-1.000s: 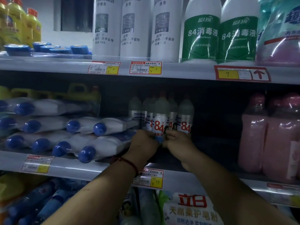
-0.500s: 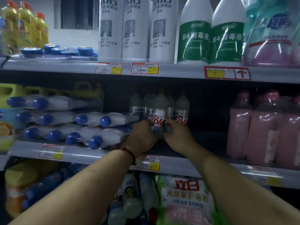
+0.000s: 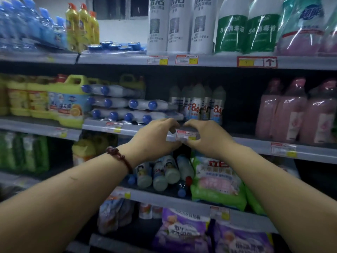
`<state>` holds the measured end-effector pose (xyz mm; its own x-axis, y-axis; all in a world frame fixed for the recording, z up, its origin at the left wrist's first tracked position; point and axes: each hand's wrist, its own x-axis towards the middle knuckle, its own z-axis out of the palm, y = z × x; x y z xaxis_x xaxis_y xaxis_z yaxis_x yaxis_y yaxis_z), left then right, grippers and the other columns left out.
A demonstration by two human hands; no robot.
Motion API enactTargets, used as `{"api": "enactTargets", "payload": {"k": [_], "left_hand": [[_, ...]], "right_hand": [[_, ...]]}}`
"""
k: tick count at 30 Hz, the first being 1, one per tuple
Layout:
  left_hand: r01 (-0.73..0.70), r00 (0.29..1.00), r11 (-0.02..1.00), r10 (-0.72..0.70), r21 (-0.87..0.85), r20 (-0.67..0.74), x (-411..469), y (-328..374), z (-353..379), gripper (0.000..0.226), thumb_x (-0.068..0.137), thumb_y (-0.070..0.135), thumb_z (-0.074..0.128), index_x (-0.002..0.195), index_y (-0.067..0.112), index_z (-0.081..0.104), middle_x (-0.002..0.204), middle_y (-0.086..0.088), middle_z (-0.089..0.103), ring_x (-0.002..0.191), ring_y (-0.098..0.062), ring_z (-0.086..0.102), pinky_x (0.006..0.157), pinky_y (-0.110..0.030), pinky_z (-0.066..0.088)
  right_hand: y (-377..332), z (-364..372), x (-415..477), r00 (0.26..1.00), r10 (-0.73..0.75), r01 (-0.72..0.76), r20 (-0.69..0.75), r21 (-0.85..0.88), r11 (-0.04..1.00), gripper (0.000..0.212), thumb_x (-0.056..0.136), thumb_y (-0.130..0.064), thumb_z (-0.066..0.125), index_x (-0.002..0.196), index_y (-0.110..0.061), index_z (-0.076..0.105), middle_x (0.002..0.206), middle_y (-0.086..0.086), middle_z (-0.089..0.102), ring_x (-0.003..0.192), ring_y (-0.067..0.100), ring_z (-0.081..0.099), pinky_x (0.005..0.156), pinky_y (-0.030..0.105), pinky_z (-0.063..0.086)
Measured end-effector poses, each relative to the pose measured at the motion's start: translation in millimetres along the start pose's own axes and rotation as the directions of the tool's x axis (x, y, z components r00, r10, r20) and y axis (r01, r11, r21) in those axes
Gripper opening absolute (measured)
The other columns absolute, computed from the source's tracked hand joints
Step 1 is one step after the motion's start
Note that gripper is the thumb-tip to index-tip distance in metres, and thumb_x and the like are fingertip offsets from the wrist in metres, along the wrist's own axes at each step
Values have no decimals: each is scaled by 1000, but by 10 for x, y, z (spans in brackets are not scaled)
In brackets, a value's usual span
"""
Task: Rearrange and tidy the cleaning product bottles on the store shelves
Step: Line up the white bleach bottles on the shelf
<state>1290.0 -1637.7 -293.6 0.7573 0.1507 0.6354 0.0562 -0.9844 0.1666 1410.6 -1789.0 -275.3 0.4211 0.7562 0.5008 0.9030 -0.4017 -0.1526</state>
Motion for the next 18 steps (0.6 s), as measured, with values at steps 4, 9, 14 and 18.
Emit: {"api": "enactTargets", "payload": {"k": [4, 9, 14, 18], "left_hand": [[50, 992, 986, -68, 160, 109, -272, -83, 115, 59, 84, 52, 70, 134, 28, 49, 130, 5, 56, 116, -18, 55, 91, -37, 51], [130, 970, 958, -176, 256, 166, -493, -342, 422, 64, 83, 58, 68, 134, 26, 46, 127, -3, 57, 116, -27, 57, 91, -40, 51], [248, 937, 948, -288, 200, 200, -761, -724, 842, 58, 85, 47, 69, 133, 20, 50, 127, -7, 57, 112, -32, 60, 88, -42, 54], [436, 861, 890, -456, 135, 224, -860, -1162, 1158, 51, 85, 47, 70, 121, 15, 55, 120, -10, 56, 108, -32, 60, 86, -38, 52]], "right_hand": [[-107, 226, -194, 998, -25, 25, 52, 11, 1000, 51, 84, -38, 69, 133, -32, 55, 129, -4, 65, 114, 21, 62, 92, 43, 54], [-87, 572, -289, 993, -18, 14, 115, 40, 999, 53, 83, -32, 72, 133, -33, 54, 123, -1, 67, 106, 22, 64, 91, 41, 55], [68, 1127, -256, 985, -10, -3, 174, 71, 997, 56, 84, -35, 71, 135, -35, 50, 132, -2, 59, 116, 23, 59, 89, 32, 51], [65, 1556, -165, 983, -14, -11, 184, 138, 990, 52, 85, -36, 73, 133, -30, 54, 130, 3, 61, 114, 23, 59, 90, 34, 51]]}}
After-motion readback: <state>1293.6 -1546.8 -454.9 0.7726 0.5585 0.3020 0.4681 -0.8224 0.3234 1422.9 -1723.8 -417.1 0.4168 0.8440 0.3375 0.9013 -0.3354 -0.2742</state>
